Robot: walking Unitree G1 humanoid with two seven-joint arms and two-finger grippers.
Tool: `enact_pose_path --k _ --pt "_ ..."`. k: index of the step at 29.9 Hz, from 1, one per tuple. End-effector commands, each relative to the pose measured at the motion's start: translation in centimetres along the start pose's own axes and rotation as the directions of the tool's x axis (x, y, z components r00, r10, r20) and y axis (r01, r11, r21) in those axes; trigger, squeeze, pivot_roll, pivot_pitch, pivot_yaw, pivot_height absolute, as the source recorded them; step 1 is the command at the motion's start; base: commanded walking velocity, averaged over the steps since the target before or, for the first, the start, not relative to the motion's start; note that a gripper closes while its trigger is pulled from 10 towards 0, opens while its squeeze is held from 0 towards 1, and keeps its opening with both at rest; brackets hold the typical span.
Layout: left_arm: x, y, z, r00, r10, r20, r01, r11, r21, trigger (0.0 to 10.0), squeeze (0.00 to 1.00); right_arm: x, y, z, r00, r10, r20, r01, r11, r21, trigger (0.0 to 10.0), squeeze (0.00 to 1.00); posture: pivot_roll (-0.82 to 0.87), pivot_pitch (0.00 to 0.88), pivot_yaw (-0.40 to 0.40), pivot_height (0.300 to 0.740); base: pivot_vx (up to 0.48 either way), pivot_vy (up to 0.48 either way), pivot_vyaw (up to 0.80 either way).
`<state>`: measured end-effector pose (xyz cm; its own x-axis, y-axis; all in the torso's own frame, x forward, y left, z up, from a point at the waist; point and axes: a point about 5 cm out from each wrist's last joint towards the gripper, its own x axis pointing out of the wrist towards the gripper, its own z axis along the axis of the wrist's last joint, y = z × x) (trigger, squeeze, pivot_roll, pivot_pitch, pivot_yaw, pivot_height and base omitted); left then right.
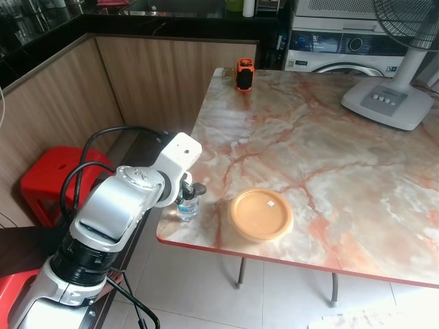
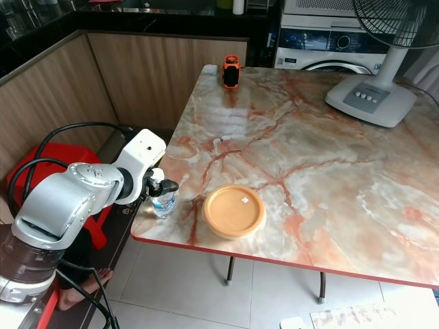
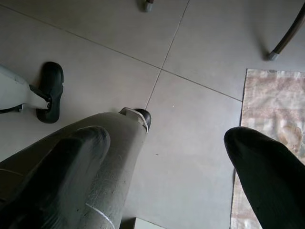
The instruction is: Restocking fridge
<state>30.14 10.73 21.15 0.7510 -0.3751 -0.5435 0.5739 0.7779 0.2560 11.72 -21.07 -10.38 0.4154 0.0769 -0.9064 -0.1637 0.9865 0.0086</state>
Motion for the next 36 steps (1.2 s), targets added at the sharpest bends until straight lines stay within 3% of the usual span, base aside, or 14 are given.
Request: enact_pose_path --k 1,6,8,9,10,36 --pt "0.17 -0.46 -0.29 1.0 -0.016 -0.017 0.016 1.0 0.008 10.0 0.0 -0.05 -0.08 -0.24 1.0 0.004 -0.016 -0.004 1.0 -0.017 10.0 0.0 0.07 0.0 -0.007 0.74 0.0 0.0 0.0" --pt "0.21 -0.56 -0.26 1.0 -0.018 -0.015 0.019 1.0 0.014 9.8 0.0 -0.05 -0.07 -0.23 1.0 0.006 -0.016 -0.007 1.0 -0.018 10.0 0.0 0.07 0.0 -0.007 0.74 0.0 0.0 0.0" --pt "0.23 -0.43 -0.14 1.0 -0.008 -0.01 0.009 1.0 0.017 4.5 0.0 -0.05 -0.07 -0.23 1.0 0.008 -0.015 -0.008 1.0 -0.017 10.0 0.0 0.07 0.0 -0.007 0.74 0.0 0.0 0.0" --pt "0.23 -0.4 -0.14 1.0 -0.007 -0.01 0.008 1.0 0.017 2.9 0.0 -0.05 -0.07 -0.23 1.0 0.008 -0.016 -0.008 1.0 -0.017 10.0 0.0 0.07 0.0 -0.007 0.74 0.0 0.0 0.0" --pt "0.24 -0.34 -0.14 1.0 -0.004 -0.009 0.005 1.0 0.016 0.3 0.0 -0.05 -0.07 -0.23 1.0 0.008 -0.015 -0.008 1.0 -0.018 10.0 0.0 0.07 0.0 -0.007 0.74 0.0 0.0 0.0" --pt "0.43 -0.85 -0.37 1.0 -0.015 -0.009 0.015 0.999 0.042 0.0 0.0 -0.04 0.04 -0.23 1.0 0.024 -0.019 -0.024 1.0 -0.019 10.0 0.0 0.07 0.0 -0.008 0.74 0.0 0.0 0.0"
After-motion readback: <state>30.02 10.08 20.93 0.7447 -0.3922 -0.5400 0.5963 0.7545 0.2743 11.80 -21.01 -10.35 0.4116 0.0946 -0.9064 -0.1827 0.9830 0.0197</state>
